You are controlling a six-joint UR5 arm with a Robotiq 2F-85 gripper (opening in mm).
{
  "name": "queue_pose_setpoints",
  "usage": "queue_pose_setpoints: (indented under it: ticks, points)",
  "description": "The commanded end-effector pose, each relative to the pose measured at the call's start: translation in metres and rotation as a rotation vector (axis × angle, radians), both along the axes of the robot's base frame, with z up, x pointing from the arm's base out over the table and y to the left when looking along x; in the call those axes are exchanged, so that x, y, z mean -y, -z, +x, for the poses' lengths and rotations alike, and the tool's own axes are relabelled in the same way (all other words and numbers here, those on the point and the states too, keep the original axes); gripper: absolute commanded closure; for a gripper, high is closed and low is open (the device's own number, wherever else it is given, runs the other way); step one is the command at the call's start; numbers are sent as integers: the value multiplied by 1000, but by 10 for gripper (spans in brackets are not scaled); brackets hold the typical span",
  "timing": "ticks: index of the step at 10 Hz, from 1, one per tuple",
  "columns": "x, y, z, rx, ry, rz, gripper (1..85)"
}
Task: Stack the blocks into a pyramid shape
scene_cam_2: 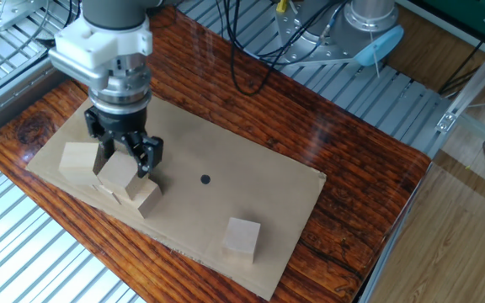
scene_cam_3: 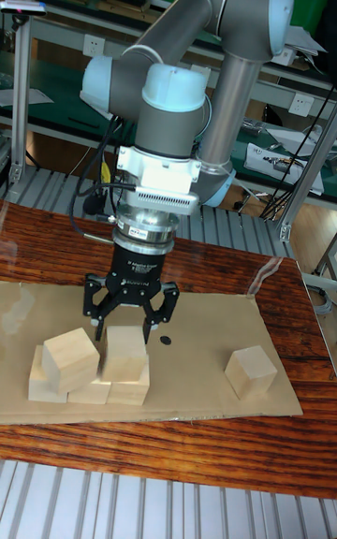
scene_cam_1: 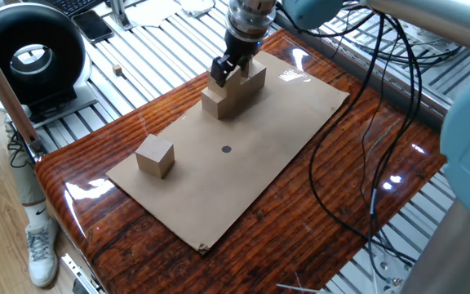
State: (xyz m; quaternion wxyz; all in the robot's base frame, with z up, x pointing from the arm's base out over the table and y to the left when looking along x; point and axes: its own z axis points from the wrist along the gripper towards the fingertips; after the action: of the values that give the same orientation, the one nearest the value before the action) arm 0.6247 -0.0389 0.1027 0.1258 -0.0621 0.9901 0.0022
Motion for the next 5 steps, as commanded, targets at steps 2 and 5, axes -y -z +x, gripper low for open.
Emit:
queue_pose_setpoints:
  ticks: [2,5]
  points:
    - [-4,-16,-36,-67,-8,-3,357]
    - [-9,-19,-26,-24,-21,17,270]
